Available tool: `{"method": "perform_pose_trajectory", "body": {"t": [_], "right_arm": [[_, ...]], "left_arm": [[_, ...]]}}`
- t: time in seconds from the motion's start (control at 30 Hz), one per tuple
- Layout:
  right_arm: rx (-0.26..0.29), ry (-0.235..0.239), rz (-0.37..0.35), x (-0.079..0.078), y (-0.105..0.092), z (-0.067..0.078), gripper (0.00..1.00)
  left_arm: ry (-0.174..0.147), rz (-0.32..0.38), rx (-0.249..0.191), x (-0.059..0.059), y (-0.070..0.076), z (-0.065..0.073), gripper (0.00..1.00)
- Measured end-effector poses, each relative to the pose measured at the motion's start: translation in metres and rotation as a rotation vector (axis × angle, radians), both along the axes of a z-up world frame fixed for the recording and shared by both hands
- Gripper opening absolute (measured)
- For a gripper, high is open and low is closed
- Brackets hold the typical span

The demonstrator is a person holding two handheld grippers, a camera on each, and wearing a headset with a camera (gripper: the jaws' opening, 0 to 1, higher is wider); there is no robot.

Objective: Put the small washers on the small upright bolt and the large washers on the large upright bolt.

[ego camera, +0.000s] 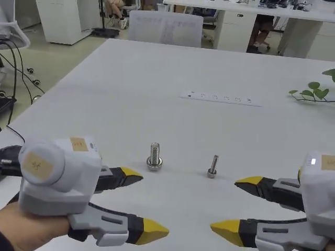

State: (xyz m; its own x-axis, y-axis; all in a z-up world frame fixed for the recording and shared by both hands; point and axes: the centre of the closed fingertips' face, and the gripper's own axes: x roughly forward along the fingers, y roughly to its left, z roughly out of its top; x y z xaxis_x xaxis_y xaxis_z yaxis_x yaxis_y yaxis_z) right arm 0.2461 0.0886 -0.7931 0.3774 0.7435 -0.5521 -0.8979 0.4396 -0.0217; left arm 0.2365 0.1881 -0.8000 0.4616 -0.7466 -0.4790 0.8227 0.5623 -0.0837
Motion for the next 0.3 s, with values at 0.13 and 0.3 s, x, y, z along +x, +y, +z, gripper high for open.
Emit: {"method": "perform_pose_trajectory", "body": {"t": [0.13, 0.3], "right_arm": [[-0.031, 0.001, 0.011, -0.0032, 0.0020, -0.0093, 0.59], [-0.037, 0.000, 0.008, -0.0032, 0.0017, -0.0091, 0.60]], "left_arm": [[0.005, -0.008, 0.004, -0.0020, -0.0012, -0.0013, 0.66], [0.012, -0.014, 0.006, -0.0036, -0.0007, -0.0036, 0.66]]}}
